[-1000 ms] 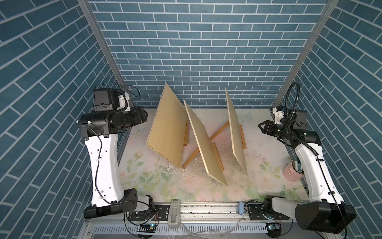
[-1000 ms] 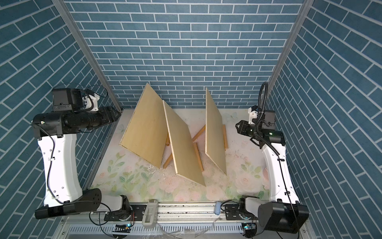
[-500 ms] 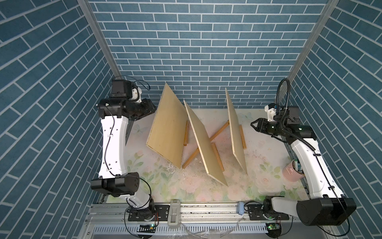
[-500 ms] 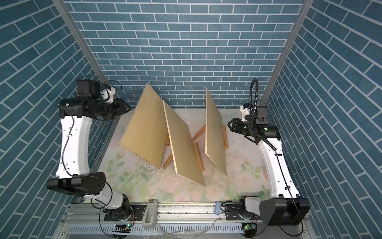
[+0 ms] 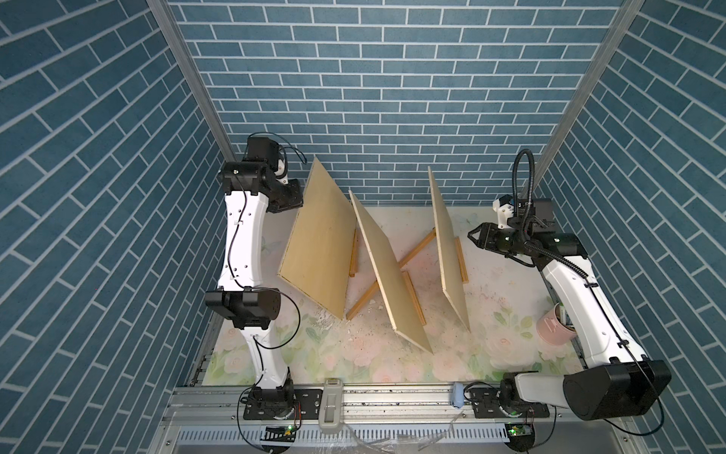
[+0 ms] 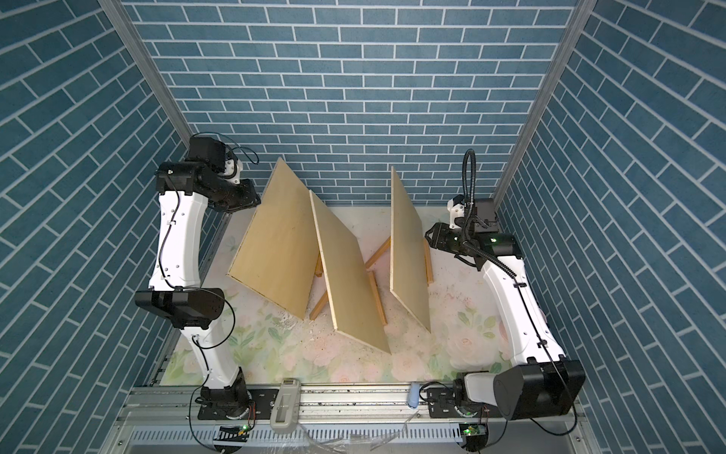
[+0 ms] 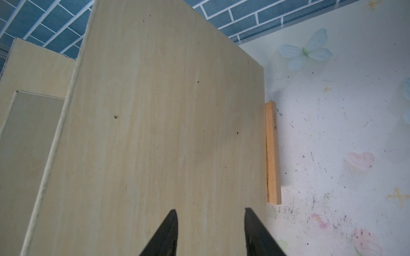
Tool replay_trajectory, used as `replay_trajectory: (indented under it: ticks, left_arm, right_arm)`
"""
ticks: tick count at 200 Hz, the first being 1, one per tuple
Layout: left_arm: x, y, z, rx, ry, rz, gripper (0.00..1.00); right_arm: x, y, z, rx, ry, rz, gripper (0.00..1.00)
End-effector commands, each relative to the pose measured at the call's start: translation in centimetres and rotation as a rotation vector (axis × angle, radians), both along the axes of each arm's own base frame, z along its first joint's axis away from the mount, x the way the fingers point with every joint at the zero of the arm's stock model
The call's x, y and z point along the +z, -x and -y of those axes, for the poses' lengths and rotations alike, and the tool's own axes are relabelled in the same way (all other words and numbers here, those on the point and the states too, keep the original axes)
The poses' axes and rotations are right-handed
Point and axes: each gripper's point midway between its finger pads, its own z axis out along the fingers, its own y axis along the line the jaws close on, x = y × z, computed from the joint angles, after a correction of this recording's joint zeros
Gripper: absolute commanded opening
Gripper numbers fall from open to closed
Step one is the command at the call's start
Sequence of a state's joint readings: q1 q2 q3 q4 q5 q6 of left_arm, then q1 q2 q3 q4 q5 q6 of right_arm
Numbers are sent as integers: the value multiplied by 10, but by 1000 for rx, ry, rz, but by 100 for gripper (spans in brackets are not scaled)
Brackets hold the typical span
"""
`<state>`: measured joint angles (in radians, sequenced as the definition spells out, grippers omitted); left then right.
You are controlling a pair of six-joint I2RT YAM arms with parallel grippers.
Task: Disassemble the easel
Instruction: Pick up the drawing board from the easel.
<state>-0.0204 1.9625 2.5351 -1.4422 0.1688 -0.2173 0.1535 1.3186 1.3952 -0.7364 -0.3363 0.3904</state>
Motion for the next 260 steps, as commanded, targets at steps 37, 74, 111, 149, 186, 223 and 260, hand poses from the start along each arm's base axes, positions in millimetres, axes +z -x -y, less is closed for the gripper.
replay_trajectory:
  ticks: [37,74,111,149,186,223,260]
  left_arm:
    - [-19,2,19,-51,18,-62,37]
    - [-34,-2,25,-60,24,-100,30]
    - [-43,-7,27,-58,32,-122,25]
    - [-57,-10,34,-72,35,-159,26]
    - [-57,-12,40,-77,39,-156,24]
    - [-57,-9,40,-73,33,-159,8]
    - [-51,-6,46,-82,60,-141,0]
  right_arm:
    - [4,-8,-8,-8,-15,-1,49]
    - [1,-8,-11,1,-18,-14,49]
    - [-2,-8,-13,2,-17,-22,49]
    - [-7,-6,-13,3,-20,-38,50]
    - [-7,-5,-14,13,-12,-47,50]
    - [-9,-4,-14,16,-10,-51,50]
    - [-10,-1,-16,33,-6,-52,50]
